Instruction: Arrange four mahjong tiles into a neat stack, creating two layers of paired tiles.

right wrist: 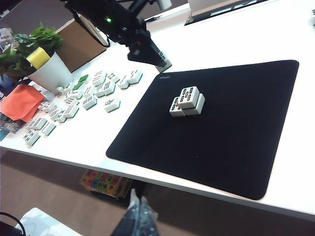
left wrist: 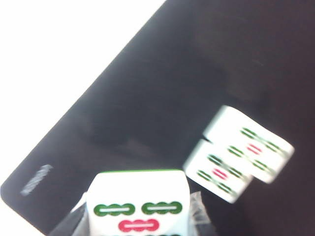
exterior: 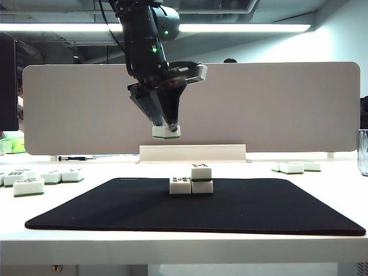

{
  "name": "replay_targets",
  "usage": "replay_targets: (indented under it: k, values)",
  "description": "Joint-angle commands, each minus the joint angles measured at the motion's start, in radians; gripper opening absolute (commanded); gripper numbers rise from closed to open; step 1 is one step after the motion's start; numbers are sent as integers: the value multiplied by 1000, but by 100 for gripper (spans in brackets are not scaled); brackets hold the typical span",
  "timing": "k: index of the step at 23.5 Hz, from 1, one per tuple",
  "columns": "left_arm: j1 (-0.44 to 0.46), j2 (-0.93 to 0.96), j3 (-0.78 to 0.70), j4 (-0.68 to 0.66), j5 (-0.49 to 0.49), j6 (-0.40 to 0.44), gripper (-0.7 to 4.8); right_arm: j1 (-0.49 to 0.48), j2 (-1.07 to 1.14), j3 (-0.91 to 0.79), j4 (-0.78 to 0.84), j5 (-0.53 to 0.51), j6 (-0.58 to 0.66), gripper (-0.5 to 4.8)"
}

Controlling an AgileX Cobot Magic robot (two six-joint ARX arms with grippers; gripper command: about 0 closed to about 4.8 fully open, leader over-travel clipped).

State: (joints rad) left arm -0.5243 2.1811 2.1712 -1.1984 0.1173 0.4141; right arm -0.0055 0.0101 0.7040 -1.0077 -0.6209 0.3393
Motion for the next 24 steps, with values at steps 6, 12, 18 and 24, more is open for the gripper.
replay_targets:
  k: [6,12,18,24]
  values:
    - [-6,-78,-125,-49,130,263,174,0,-11,3,17,2,-3,-1]
    - [-22,-93,-211,28,121,358,174,0,-11,3,14,1,-3,-1]
    - [-43,-40,-211,26,104,426,174,0,-11,3,13,1,-3,-1]
    - [-51,-15,-211,50,105,428,174,0,-11,3,13,1,-3,-1]
